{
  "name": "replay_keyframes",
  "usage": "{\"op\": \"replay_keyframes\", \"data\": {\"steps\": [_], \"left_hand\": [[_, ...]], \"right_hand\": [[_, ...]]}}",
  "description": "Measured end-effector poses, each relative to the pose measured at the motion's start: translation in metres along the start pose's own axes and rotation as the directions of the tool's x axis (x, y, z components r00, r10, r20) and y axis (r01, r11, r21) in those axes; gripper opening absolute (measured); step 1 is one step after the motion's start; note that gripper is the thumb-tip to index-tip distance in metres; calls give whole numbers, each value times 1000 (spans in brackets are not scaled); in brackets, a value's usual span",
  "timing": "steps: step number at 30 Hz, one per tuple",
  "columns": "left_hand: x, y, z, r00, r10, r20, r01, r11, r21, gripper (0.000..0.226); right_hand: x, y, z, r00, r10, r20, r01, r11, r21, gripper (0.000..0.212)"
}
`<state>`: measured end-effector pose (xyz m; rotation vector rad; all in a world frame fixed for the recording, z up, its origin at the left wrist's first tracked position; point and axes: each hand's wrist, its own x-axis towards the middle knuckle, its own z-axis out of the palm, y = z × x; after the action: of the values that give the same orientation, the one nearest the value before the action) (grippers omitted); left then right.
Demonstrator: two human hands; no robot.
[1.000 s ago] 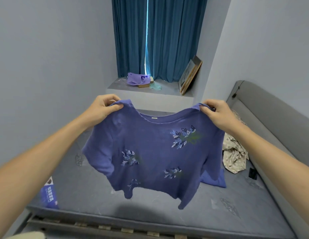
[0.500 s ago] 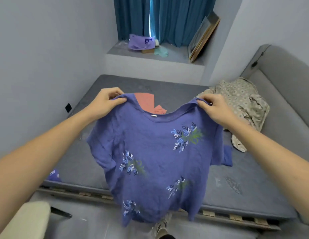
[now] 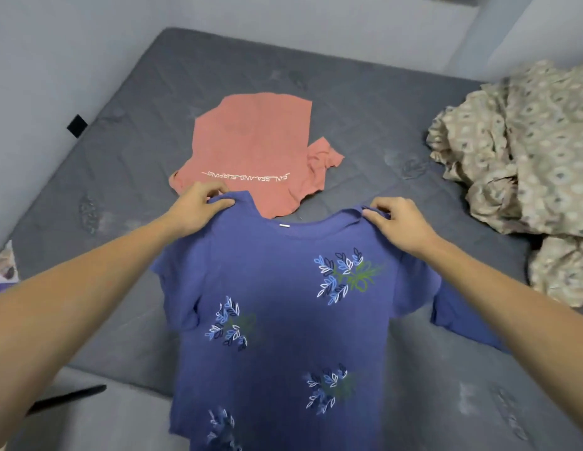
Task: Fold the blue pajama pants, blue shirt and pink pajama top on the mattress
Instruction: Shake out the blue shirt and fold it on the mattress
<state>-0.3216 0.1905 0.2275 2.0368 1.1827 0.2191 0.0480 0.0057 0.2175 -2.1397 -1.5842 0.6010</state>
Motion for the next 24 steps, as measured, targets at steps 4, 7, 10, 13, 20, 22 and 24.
{"op": "replay_keyframes", "data": {"steps": [4,7,10,13,20,22,24], "left_hand": [[95,-82,74,999,-3,42,1,999,39,14],[158,-141,119,999,-14,35,11,996,84,16],[201,-173,151,1000,-20,-12,21,992,126,13],[224,-197,172,999,8,-33,-1,983,184,10],[232,-217,193,995,71,-75,-43,944,328,14],[232,-217,195,994,66,-88,-29,927,374,19],[230,-214,196,994,48,-99,-3,912,410,20]], "right_hand": [[82,86,91,996,47,72,-40,995,-94,38],[134,137,149,992,82,95,-65,983,-170,40],[170,170,193,991,105,84,-82,966,-246,39],[192,191,224,995,88,57,-66,949,-308,35],[213,211,255,997,80,-19,-81,916,-393,42],[213,210,256,996,84,-23,-86,908,-410,44],[212,208,254,995,100,-7,-94,911,-401,45]]}}
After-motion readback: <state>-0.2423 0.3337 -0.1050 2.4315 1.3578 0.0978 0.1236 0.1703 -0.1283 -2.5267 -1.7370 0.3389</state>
